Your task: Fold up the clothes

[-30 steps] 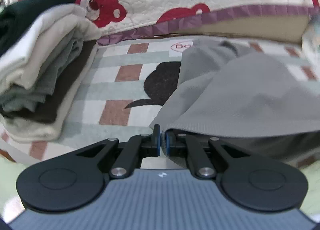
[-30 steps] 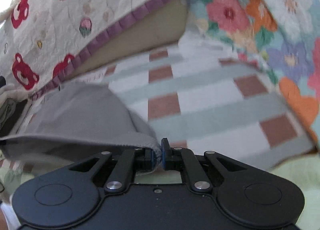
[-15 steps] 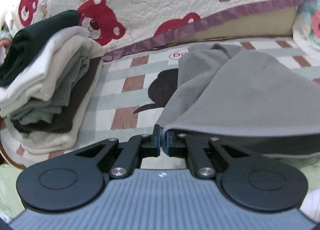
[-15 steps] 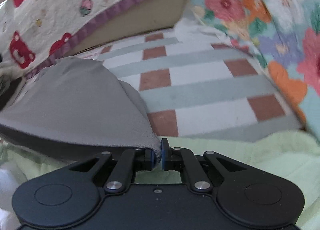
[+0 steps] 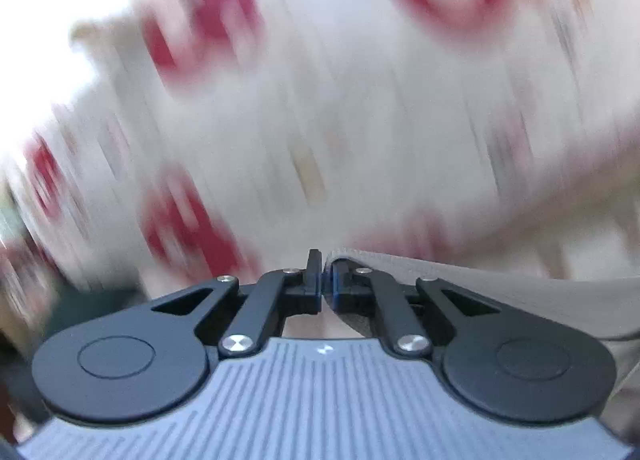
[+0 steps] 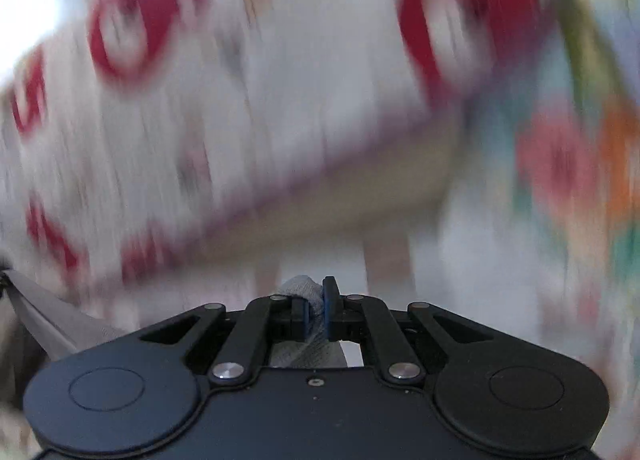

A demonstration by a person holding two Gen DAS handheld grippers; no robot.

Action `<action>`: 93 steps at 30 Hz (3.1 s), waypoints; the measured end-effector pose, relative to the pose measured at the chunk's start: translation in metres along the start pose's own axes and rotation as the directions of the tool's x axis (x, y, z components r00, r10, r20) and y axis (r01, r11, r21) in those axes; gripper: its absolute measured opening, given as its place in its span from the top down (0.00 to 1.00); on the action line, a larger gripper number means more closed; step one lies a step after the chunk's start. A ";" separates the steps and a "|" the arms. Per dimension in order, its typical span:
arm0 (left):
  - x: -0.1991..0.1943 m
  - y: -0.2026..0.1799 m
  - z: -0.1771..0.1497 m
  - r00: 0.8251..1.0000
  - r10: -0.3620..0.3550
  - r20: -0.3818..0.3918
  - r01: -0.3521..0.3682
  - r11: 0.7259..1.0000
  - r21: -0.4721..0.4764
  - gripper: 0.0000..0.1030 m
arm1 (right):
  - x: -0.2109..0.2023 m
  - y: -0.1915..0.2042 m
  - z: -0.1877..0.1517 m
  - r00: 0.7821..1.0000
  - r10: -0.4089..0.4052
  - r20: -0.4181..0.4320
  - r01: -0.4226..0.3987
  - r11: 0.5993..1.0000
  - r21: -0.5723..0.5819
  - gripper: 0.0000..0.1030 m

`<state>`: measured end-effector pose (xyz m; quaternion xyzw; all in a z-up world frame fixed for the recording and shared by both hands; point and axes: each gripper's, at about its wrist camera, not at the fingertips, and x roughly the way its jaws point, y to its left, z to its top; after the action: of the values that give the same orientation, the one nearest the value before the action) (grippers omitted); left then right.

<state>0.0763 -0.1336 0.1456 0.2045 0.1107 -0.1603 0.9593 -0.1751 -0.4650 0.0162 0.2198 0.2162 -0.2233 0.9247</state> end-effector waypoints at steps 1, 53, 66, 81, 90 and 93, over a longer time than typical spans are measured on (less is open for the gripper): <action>-0.018 0.015 0.039 0.994 0.040 0.101 -0.037 0.999 -0.032 0.95 | -0.019 0.013 0.034 0.994 0.010 0.106 -0.009 1.000 -0.015 0.93; -0.245 0.046 -0.217 0.764 -0.311 -0.566 0.362 0.932 -0.025 0.95 | -0.242 -0.049 -0.182 0.982 -0.190 -0.012 0.184 0.965 -0.187 0.95; -0.229 0.033 -0.272 0.581 -0.355 -0.733 0.403 0.907 -0.120 0.96 | -0.243 -0.062 -0.241 0.955 -0.232 -0.186 0.219 0.972 -0.089 0.95; -0.223 0.038 -0.236 0.626 -0.324 -0.709 0.478 0.878 0.020 0.46 | -0.216 -0.066 -0.251 0.885 -0.228 -0.406 0.141 0.962 -0.232 0.51; -0.181 0.072 -0.208 0.729 -0.397 -0.557 0.395 0.909 -0.130 0.41 | -0.239 -0.014 -0.186 0.997 0.014 -0.074 -0.027 0.984 -0.173 0.34; -0.147 0.064 -0.212 0.815 -0.324 -0.481 0.321 0.943 -0.090 0.41 | -0.196 0.011 -0.160 0.992 0.108 -0.065 -0.119 0.975 -0.189 0.33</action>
<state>-0.0679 0.0506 0.0200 0.2142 0.3829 -0.2631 0.8592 -0.3757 -0.3130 -0.0123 0.1472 0.2492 -0.1422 0.9466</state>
